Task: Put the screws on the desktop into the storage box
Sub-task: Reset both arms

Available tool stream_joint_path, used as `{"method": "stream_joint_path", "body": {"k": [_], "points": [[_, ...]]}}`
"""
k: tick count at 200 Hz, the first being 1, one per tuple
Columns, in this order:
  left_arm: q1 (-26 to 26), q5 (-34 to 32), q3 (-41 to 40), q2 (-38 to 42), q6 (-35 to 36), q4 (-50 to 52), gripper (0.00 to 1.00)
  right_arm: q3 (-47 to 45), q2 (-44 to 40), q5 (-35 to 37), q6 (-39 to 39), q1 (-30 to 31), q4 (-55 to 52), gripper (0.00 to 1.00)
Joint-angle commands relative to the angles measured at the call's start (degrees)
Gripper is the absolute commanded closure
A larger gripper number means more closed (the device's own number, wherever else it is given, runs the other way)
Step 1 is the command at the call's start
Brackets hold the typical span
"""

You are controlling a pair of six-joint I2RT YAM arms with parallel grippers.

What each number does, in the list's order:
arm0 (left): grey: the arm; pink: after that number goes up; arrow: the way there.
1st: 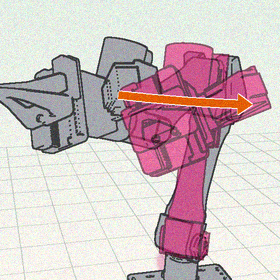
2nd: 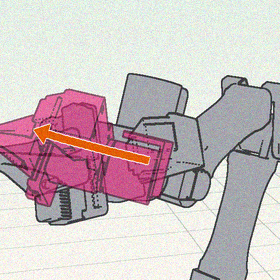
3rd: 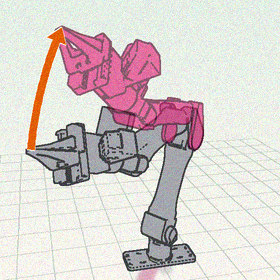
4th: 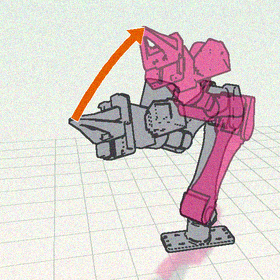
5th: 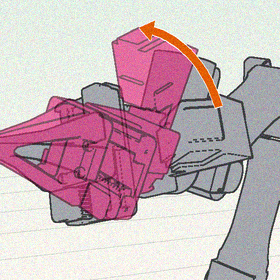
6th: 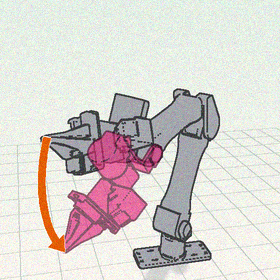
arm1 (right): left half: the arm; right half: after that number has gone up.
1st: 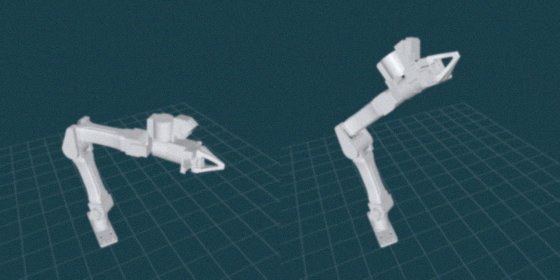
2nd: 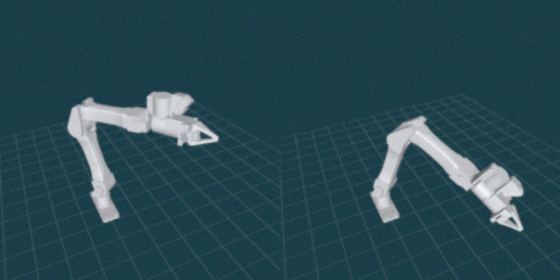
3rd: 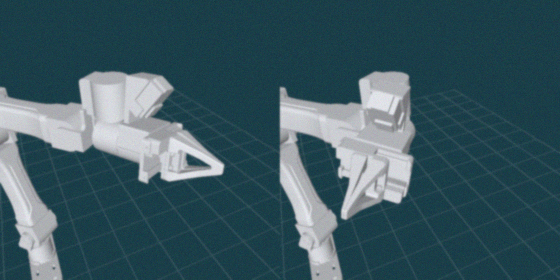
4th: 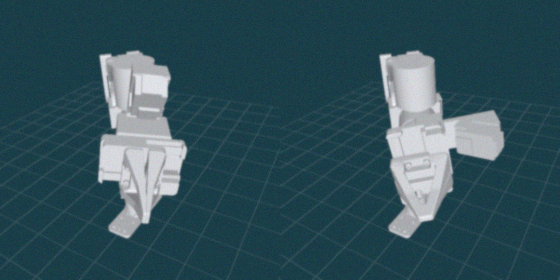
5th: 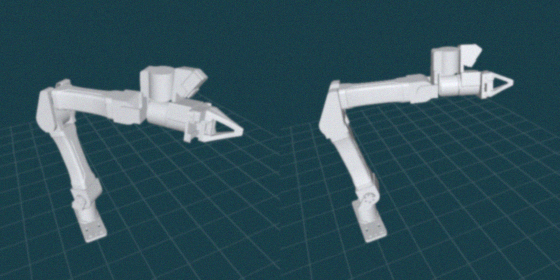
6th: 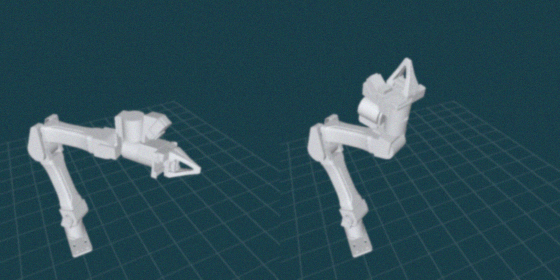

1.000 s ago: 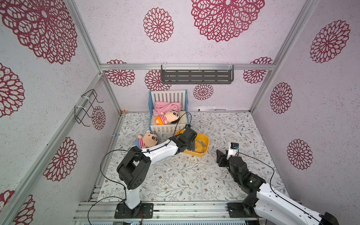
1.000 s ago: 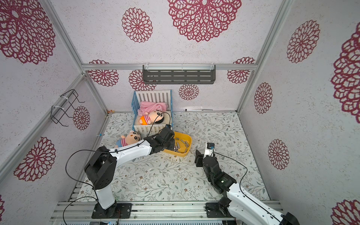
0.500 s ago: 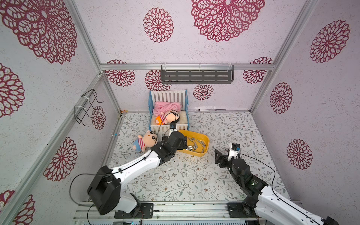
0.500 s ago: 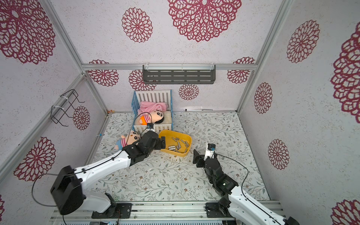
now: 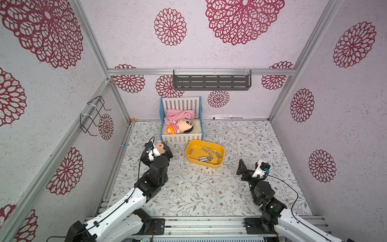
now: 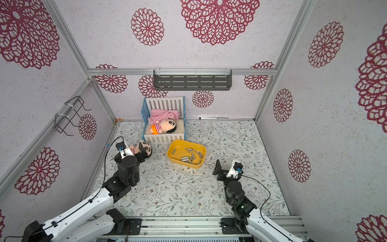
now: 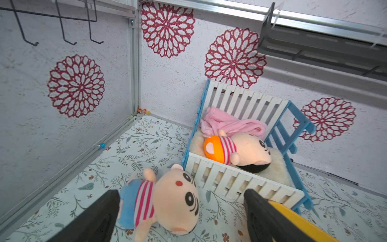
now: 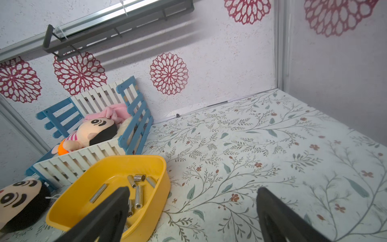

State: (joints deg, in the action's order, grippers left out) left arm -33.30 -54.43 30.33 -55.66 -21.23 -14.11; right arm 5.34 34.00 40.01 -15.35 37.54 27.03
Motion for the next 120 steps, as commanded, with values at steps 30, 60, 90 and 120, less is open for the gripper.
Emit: {"method": "stream_joint_path", "body": {"k": [30, 60, 90, 120], "points": [[8.68, -5.16, -0.02, -9.70, 13.37, -11.12, 0.03, 1.86, 8.28, 1.65, 14.50, -5.22, 18.76, 0.01], [14.97, 0.88, -4.09, -9.30, 12.58, -13.62, 0.03, 2.06, 13.28, -7.34, 17.00, -15.32, 20.52, 0.01], [20.39, 3.46, -6.84, -10.90, 14.46, -15.42, 0.03, -0.31, 19.02, -13.82, 17.35, -22.52, 25.20, 0.01], [25.01, 9.04, -7.42, -17.70, 11.66, -16.84, 0.03, -0.63, 27.69, -19.56, 18.25, -26.27, 30.46, 0.01]]}}
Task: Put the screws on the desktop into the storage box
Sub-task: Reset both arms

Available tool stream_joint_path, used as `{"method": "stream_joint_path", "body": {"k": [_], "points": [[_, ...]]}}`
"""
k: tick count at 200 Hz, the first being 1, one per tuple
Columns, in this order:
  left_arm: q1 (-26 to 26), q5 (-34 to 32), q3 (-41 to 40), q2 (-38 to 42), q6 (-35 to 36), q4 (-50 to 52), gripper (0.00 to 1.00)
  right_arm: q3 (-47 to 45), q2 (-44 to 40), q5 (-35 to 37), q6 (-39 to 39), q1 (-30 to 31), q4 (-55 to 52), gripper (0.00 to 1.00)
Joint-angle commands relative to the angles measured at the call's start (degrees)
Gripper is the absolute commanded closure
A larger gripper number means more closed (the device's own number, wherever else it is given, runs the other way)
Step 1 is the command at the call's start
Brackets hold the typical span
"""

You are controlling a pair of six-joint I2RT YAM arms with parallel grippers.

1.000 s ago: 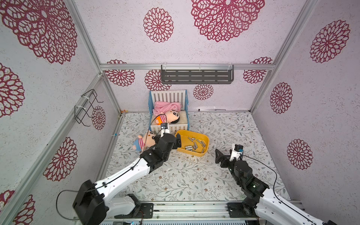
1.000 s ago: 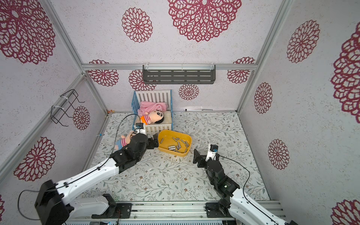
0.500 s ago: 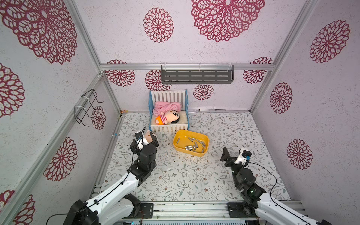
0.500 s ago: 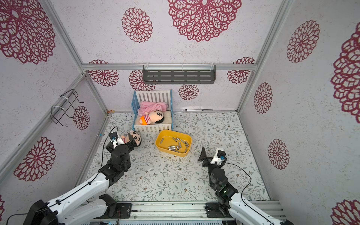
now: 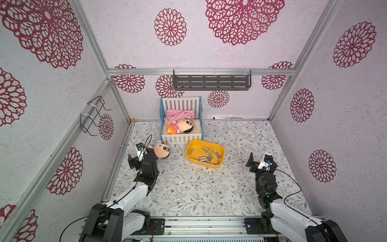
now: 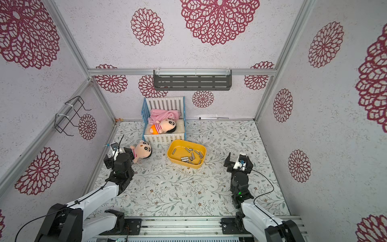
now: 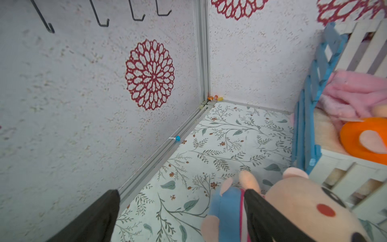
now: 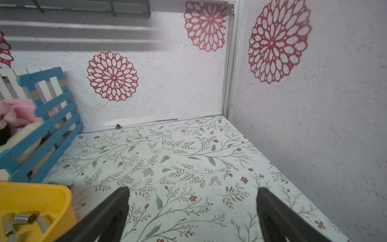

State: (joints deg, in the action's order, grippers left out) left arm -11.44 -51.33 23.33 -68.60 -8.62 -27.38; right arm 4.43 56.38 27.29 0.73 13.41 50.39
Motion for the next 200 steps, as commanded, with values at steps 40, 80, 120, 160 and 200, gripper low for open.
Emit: {"method": "stream_joint_path", "body": {"k": [40, 80, 120, 160, 200], "points": [[4.67, 7.94, 0.63, -6.03, -0.24, -3.30, 0.03, 5.33, 13.52, -12.17, 3.89, -4.90, 6.94, 0.01], [8.72, 25.65, 1.10, -9.08, 4.94, -8.94, 0.03, 5.93, 19.03, -17.61, 5.85, -7.25, 15.71, 0.01], [8.87, 29.54, 4.57, -15.50, 7.77, -11.46, 0.03, 8.50, 25.62, -28.11, 3.14, -9.87, 19.47, 0.01], [12.67, 28.89, 2.96, -17.63, 3.69, -17.14, 0.03, 7.55, 31.17, -27.80, 0.73, -11.62, 25.86, 0.01], [16.37, 35.04, 0.23, -19.80, 0.88, -23.06, 0.03, 7.56, 31.29, -27.73, 0.83, -11.65, 25.85, 0.01]]}}
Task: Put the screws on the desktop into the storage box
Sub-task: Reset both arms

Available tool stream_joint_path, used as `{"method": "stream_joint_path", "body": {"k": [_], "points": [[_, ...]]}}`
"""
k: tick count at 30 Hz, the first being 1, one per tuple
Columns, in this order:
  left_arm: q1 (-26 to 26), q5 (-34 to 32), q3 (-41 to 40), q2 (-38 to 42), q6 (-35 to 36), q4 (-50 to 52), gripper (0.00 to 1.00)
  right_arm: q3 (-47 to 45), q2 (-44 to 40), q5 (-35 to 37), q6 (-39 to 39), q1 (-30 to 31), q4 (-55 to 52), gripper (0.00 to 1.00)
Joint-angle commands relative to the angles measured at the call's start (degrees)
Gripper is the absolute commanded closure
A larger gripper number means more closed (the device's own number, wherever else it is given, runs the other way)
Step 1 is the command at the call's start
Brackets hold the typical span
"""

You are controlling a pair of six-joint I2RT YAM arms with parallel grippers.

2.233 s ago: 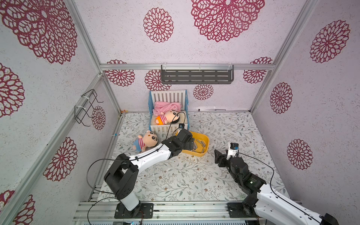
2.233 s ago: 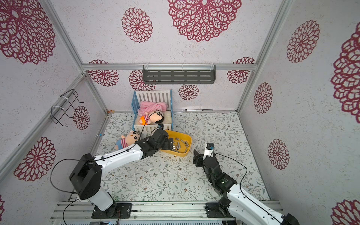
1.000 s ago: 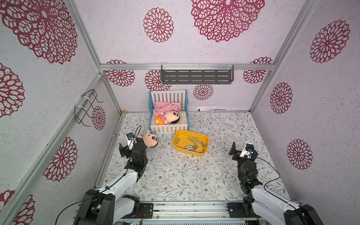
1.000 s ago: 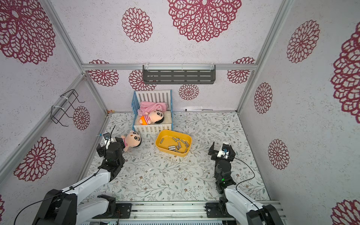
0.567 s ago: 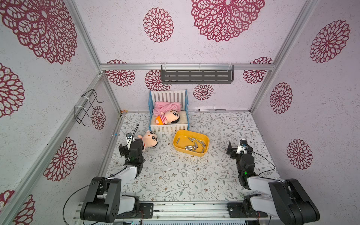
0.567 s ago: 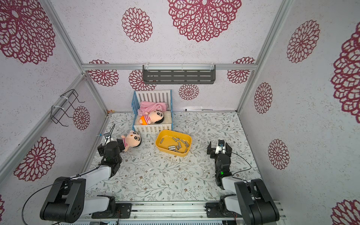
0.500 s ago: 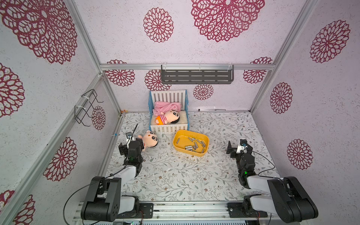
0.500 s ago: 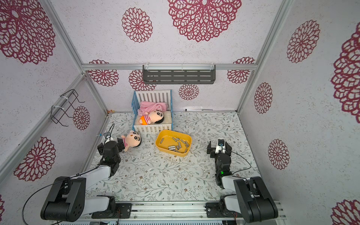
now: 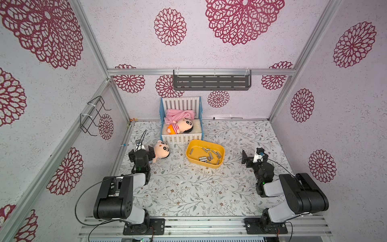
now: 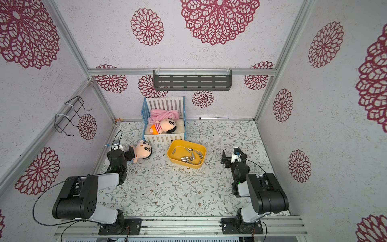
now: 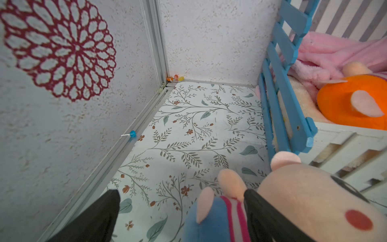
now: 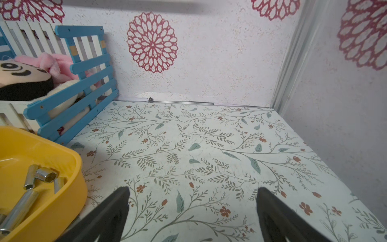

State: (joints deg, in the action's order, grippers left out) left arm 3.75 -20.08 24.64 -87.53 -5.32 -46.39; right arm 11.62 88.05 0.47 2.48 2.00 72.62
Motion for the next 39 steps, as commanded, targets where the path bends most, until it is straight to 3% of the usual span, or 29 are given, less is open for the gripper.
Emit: {"method": "stream_joint_path", "body": {"k": [1, 39], "points": [[1.17, 3.76, -1.09, -0.80, -2.46, -3.88, 0.03, 0.40, -0.40, -0.91, -0.95, -0.24, 3.60, 0.01], [1.17, 3.38, -0.91, -1.07, -2.15, -4.06, 0.03, 0.41, -0.49, -0.40, -0.90, 0.02, 3.58, 0.01]]}}
